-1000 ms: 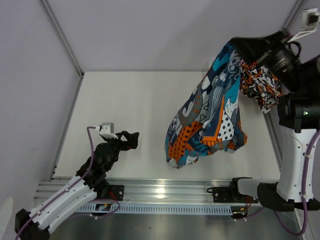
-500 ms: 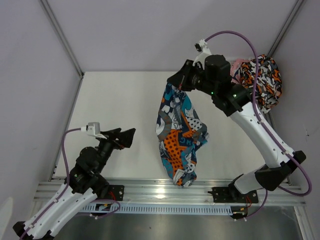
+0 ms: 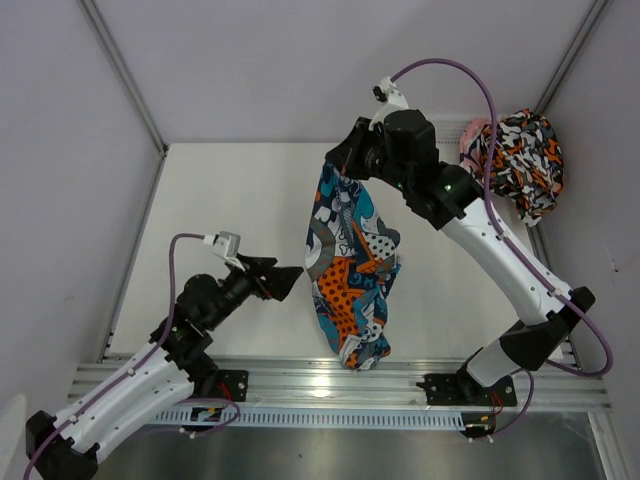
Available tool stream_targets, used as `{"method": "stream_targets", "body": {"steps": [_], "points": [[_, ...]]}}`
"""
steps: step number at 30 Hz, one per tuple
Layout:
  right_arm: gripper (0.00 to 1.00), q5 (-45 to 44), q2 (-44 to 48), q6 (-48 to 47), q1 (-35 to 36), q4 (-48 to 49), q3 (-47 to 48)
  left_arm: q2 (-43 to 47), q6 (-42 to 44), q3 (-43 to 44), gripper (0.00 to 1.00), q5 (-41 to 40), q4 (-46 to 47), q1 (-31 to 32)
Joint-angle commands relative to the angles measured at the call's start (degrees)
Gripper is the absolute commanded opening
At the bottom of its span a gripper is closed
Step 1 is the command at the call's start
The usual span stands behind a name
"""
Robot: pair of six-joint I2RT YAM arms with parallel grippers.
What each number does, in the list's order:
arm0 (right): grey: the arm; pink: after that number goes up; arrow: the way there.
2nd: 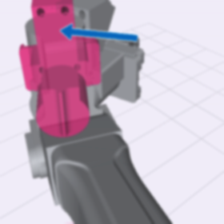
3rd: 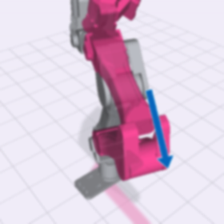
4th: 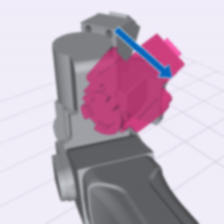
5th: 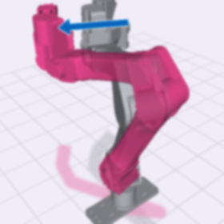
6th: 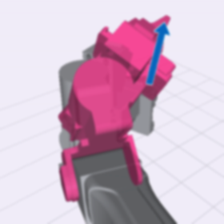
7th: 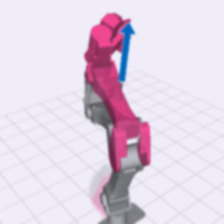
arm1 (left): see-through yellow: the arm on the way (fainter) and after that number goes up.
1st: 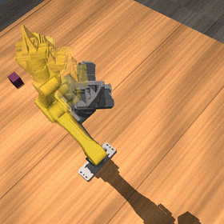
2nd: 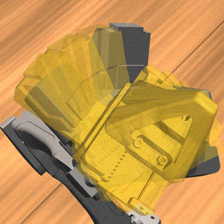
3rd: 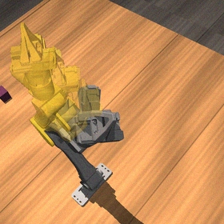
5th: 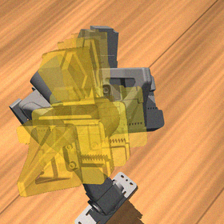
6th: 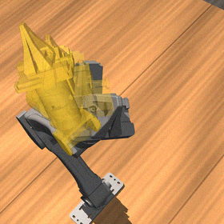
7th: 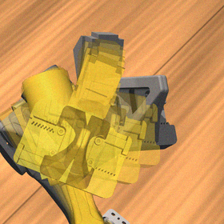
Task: Fold and stack the shorts
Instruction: Move the shorts to the center of the board
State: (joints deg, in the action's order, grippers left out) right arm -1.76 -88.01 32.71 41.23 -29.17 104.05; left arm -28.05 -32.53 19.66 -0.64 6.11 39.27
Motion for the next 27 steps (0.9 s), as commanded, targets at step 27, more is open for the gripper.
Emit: {"method": "stream_targets", "body": {"steps": [27], "points": [[0.00, -8.36, -10.59, 7.63, -22.06, 7.89, 3.97, -12.02, 6.78, -2.17, 0.99, 4.17, 7.52, 6.52]]}}
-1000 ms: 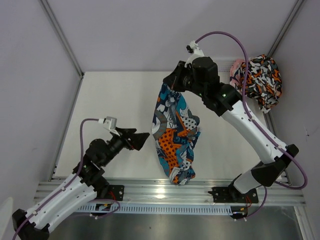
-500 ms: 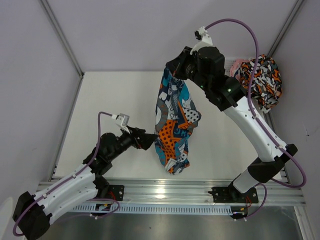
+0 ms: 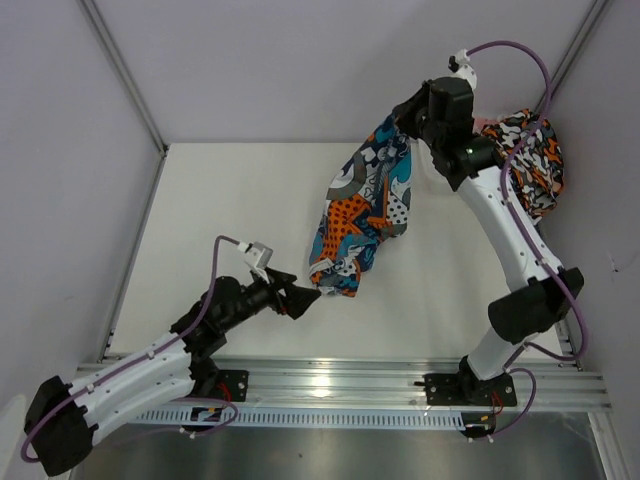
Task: Fold and stack the shorts
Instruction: Move the shorts to the center of the board, then flatten the shorts out
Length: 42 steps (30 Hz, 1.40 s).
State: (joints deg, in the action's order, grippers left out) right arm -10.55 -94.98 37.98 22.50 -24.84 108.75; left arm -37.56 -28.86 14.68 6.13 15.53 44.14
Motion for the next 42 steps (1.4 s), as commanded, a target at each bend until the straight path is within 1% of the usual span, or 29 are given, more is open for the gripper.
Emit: {"method": "stream_targets", "body": {"steps": [1, 2, 3, 4, 5, 6, 7, 8, 9, 11, 12, 13, 14, 15, 16, 17, 18, 19, 20, 21, 22, 23, 27, 29, 33, 35, 42], "points": [[0.00, 1.22, -4.94, 2.37, -5.60, 4.09, -0.04, -4.34, 3.63, 3.07, 0.99, -3.49, -2.34, 2.70], [0.07, 2.80, -6.43, 2.02, -6.67, 4.10, 1.19, -5.23, 3.90, 4.03, 0.99, -4.28, -2.69, 3.14], [0.22, 3.94, -9.84, 1.23, -7.73, 3.32, 5.20, -5.94, 4.08, 4.39, 0.99, -5.50, -3.22, 3.58], [0.63, 4.82, -11.53, 0.35, -8.61, 1.65, 8.03, -6.64, 4.34, 5.00, 0.99, -5.86, -3.75, 4.19], [0.80, 5.53, -13.20, -2.18, -9.57, -2.97, 11.02, -8.13, 4.69, 5.36, 0.99, -6.22, -4.45, 4.37], [0.89, 5.62, -16.09, -3.68, -9.93, -5.89, 14.18, -8.92, 4.95, 6.32, 0.99, -9.00, -6.20, 4.46], [0.96, 5.54, -17.25, -5.44, -10.02, -11.32, 19.78, -9.72, 5.39, 7.55, 0.99, -9.99, -7.43, 4.72], [0.98, 5.45, -17.78, -9.11, -10.02, -13.46, 21.49, -11.81, 5.74, 8.26, 0.99, -10.61, -8.49, 4.73], [0.98, 6.84, -18.05, -10.71, -10.02, -15.05, 22.29, -12.88, 6.01, 9.83, 0.99, -11.14, -10.15, 4.73], [0.96, 8.61, -16.65, -14.75, -10.02, -18.39, 20.20, -16.21, 5.84, 11.07, 0.99, -12.46, -11.74, 4.81], [0.91, 9.74, -14.64, -15.64, -9.93, -19.97, 16.27, -17.27, 5.31, 12.38, 0.99, -12.63, -12.36, 4.81], [0.88, 11.58, -13.40, -16.26, -9.93, -20.33, 13.53, -18.24, 4.70, 12.83, 0.99, -12.81, -12.80, 4.90], [0.84, 12.04, -11.91, -16.62, -9.85, -20.42, 10.37, -19.82, 4.00, 13.09, 0.99, -12.90, -12.98, 4.90], [0.78, 13.69, -10.16, -17.23, -9.41, -19.81, 6.78, -20.53, 3.21, 13.44, 0.99, -12.90, -12.81, 4.90], [0.75, 14.32, -6.66, -17.32, -9.15, -17.98, 3.00, -21.23, 1.72, 13.62, 0.99, -12.29, -12.72, 4.90], [0.72, 14.76, -5.06, -17.50, -8.71, -16.92, -4.00, -21.76, 1.01, 13.71, 0.99, -11.85, -12.28, 4.90], [0.67, 14.68, -3.56, -17.85, -7.48, -16.39, -6.94, -22.81, 0.13, 13.62, 0.99, -11.50, -12.02, 4.90], [0.63, 12.76, -1.28, -18.11, -6.52, -15.68, -9.41, -23.25, -1.36, 13.45, 0.99, -11.06, -12.01, 4.90], [0.61, 11.53, -0.57, -18.64, -5.46, -15.76, -12.74, -23.69, -1.89, 13.45, 0.99, -10.79, -12.01, 4.90], [0.58, 10.47, -0.04, -19.86, -3.19, -16.29, -13.90, -24.31, -2.94, 13.36, 0.99, -10.70, -12.19, 4.99], [0.56, 5.93, 0.14, -20.48, -2.21, -16.64, -14.79, -24.57, -3.56, 13.36, 0.99, -10.35, -12.45, 4.99], [0.55, 4.84, -0.03, -21.36, -1.07, -16.90, -15.75, -24.75, -4.09, 13.36, 0.99, -10.00, -12.45, 4.90], [0.54, 0.36, -1.96, -27.32, 4.55, -16.91, -16.90, -25.02, -7.51, 11.70, 0.99, -8.07, -11.58, 5.17], [0.54, -2.63, -3.28, -28.83, 5.88, -15.95, -17.78, -24.76, -8.40, 11.25, 0.99, -7.80, -11.05, 5.17], [0.57, -4.57, -6.79, -31.90, 7.20, -13.92, -17.96, -23.35, -9.11, 10.20, 0.99, -8.42, -11.05, 5.25], [0.59, -7.45, -8.20, -33.40, 7.99, -13.48, -17.70, -22.38, -9.02, 10.55, 0.99, -8.68, -12.09, 5.25], [0.61, -11.77, -15.05, -37.53, 9.93, -10.94, -16.47, -20.01, -8.67, 10.46, 0.99, -9.91, -13.86, 5.17]]}}
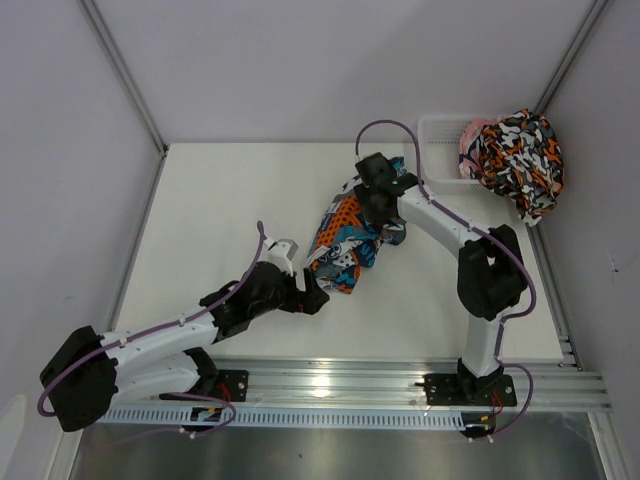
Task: Fold and stack the shorts
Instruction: Flatten the shorts out
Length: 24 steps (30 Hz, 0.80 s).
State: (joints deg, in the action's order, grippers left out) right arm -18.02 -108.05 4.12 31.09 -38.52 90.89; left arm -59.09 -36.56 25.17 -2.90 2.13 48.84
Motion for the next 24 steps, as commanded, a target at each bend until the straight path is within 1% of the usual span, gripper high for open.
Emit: {"method": "stream_targets", "body": {"steps": [1, 4, 7, 10, 12, 13, 15, 16, 18, 22, 24], "points": [[0.61, -4.83, -2.60, -3.85, 1.43, 3.01, 1.65, 1.52, -0.97, -0.03, 0.99, -0.88, -0.64, 0.55], [0.61, -6.94, -4.88, -5.60, 1.87, 4.86, 2.10, 1.43, -0.97, -0.03, 0.99, -0.88, -0.72, 0.55], [0.59, -9.22, -7.08, -6.75, 2.13, 6.26, 3.24, 1.08, -0.97, -0.12, 0.99, -1.06, -0.90, 0.55], [0.54, -12.72, -9.80, -8.25, 2.22, 6.79, 4.99, 0.82, -0.97, -0.38, 0.99, -1.32, -1.08, 0.47], [0.46, -13.96, -10.69, -8.78, 2.31, 6.97, 6.05, 0.82, -0.97, -0.12, 0.99, -1.41, -1.16, 0.47], [0.36, -15.36, -11.21, -8.87, 2.31, 7.23, 6.23, 0.82, -0.97, -0.29, 0.99, -1.58, -1.16, 0.55], [0.31, -16.43, -11.31, -9.48, 2.31, 7.93, 6.23, 0.21, -1.06, -0.38, 0.99, -1.67, -0.81, 0.47], [0.19, -16.78, -11.22, -9.74, 2.39, 8.20, 6.23, -0.14, -1.24, -0.47, 0.99, -1.59, -0.73, 0.47], [0.00, -19.15, -10.96, -9.75, 2.22, 9.08, 6.31, -1.11, -1.59, -0.21, 0.99, -1.24, 0.06, 0.55], [0.00, -16.09, -6.05, -6.25, -0.05, 10.48, 5.88, -4.27, -5.00, -1.17, 0.99, 0.70, 3.40, 0.55], [0.00, -13.63, -1.83, -3.96, -2.42, 11.36, 5.18, -6.29, -7.55, -2.49, 0.99, 1.92, 7.52, 0.56]]}}
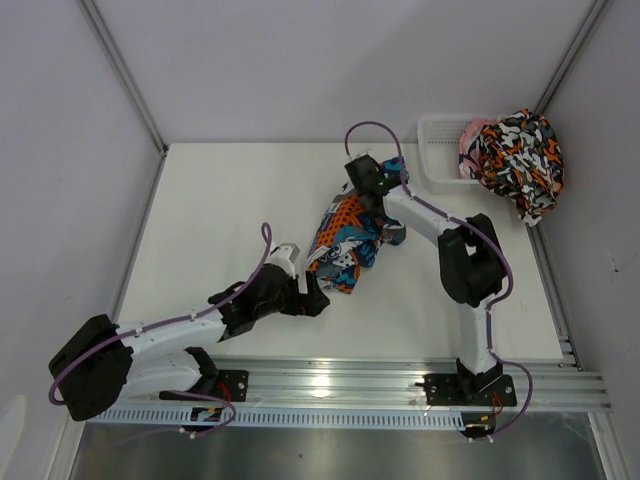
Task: Fold and stack the shorts
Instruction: Flatten the shorts out
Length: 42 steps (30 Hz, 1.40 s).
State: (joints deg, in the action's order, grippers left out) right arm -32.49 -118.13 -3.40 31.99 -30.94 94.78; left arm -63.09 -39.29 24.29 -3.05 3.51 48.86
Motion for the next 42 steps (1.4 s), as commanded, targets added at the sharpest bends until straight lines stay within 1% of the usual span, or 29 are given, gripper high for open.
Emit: {"method": "stream_targets", "body": {"steps": [1, 2, 5, 6, 10, 14, 16, 18, 21, 22, 25, 29, 31, 32, 34, 37, 38, 39, 41, 42], "points": [[0.00, 1.72, 9.39, 3.57, -3.34, 4.04, 1.11, -2.30, -5.70, -2.05, 0.99, 2.34, 7.46, 0.71], [0.00, 2.69, 10.54, 5.92, -5.34, 4.22, 1.02, -4.04, -6.58, -2.32, 0.99, 2.35, 8.78, 0.97], [0.00, 7.08, 13.27, 7.70, -8.68, 3.96, 1.11, -7.99, -9.13, -2.24, 0.99, -0.54, 12.83, 3.95], [0.00, 7.96, 13.79, 7.79, -9.22, 3.87, 1.11, -8.80, -9.66, -2.06, 0.99, -3.08, 13.71, 5.70], [0.00, 8.58, 14.24, 8.58, -9.75, 3.69, 0.84, -12.14, -14.84, -3.20, 0.99, -7.40, 20.21, 8.52], [0.00, 9.37, 15.03, 9.99, -9.75, 5.18, -0.82, -15.48, -20.47, -3.29, 0.99, -10.57, 25.48, 9.23], [0.00, 9.55, 15.73, 10.87, -9.84, 6.15, -1.44, -17.67, -25.64, -3.64, 0.99, -13.89, 26.37, 9.76], [0.00, 9.90, 16.17, 11.22, -9.84, 7.38, -2.41, -20.82, -30.90, -4.51, 0.99, -15.93, 31.10, 10.55], [0.00, 10.17, 17.14, 11.48, -9.84, 8.52, -3.37, -25.83, -36.36, -5.22, 0.97, -17.16, 36.03, 10.64], [0.00, 10.17, 17.66, 11.66, -9.84, 8.70, -3.72, -26.99, -37.08, -5.13, 0.97, -17.34, 38.83, 10.73], [0.00, 10.43, 18.37, 11.75, -10.01, 9.58, -4.60, -30.76, -37.97, -4.26, 0.95, -17.43, 43.32, 10.82], [0.00, 10.78, 19.60, 12.01, -10.37, 10.28, -5.57, -33.76, -40.42, -1.18, 0.93, -18.48, 41.85, 11.52], [0.00, 11.13, 20.39, 12.19, -10.45, 10.72, -6.19, -35.08, -42.27, 0.74, 0.90, -18.75, 40.62, 11.78], [0.00, 11.22, 20.91, 12.19, -10.45, 11.16, -6.45, -36.48, -42.97, 1.45, 0.87, -18.31, 39.31, 11.78], [0.00, 11.48, 21.71, 12.28, -10.54, 11.51, -6.89, -37.72, -43.85, 3.12, 0.86, -18.75, 37.90, 11.87], [0.00, 11.92, 23.20, 12.45, -10.81, 12.39, -8.21, -39.74, -45.17, 4.18, 0.81, -21.29, 36.84, 11.78], [0.00, 12.01, 23.38, 12.54, -10.72, 12.65, -8.65, -40.00, -45.17, 4.36, 0.78, -22.08, 36.66, 11.70], [0.00, 12.10, 23.73, 12.71, -10.89, 12.66, -8.74, -40.44, -44.65, 4.53, 0.70, -23.48, 36.40, 11.26], [0.00, 12.10, 24.43, 12.80, -10.89, 12.40, -9.17, -40.36, -43.69, 4.80, 0.63, -24.89, 34.99, 10.38], [0.00, 12.19, 24.70, 12.89, -10.98, 12.39, -9.35, -40.27, -43.42, 4.62, 0.62, -25.51, 34.47, 10.03]]}}
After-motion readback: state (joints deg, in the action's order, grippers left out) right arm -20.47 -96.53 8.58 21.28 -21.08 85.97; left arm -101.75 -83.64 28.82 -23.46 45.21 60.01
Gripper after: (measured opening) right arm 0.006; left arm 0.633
